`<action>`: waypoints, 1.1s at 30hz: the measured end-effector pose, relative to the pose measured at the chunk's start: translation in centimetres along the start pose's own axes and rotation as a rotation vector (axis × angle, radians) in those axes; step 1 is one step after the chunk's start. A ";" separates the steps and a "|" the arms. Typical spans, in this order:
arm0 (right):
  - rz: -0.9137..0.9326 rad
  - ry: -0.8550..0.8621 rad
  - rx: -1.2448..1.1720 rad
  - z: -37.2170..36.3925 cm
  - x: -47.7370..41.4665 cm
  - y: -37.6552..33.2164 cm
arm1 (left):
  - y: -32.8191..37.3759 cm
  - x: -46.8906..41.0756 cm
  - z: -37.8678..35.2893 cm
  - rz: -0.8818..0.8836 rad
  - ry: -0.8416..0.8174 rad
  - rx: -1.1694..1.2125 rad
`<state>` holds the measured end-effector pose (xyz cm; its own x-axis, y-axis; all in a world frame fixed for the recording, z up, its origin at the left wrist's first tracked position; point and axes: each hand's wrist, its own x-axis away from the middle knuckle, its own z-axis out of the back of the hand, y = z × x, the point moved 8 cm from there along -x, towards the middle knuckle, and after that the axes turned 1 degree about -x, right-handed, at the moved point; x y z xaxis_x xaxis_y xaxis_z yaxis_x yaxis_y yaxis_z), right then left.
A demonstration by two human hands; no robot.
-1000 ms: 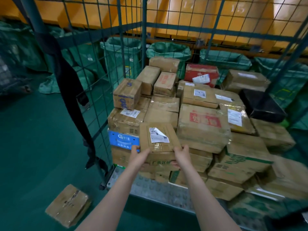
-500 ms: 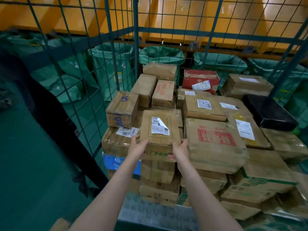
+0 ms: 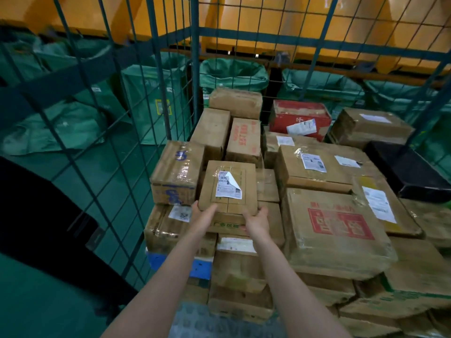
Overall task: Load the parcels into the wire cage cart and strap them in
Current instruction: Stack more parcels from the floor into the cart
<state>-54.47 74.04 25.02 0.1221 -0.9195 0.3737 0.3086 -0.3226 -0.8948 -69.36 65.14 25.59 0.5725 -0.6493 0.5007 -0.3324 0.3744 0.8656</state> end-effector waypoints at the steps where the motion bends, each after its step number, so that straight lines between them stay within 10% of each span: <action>1: -0.006 -0.018 -0.008 -0.4 -0.4 -0.2 | 0.2 -0.4 0.0 0.007 0.008 0.016; 33: 0.037 -0.187 0.234 -2.9 -6.8 -4.8 | 2.6 -4.9 -0.6 0.047 0.180 0.324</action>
<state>-59.51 81.19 26.04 0.3020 -0.8654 0.3998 0.5071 -0.2094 -0.8361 -72.58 69.64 25.39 0.6642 -0.4989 0.5568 -0.5649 0.1529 0.8109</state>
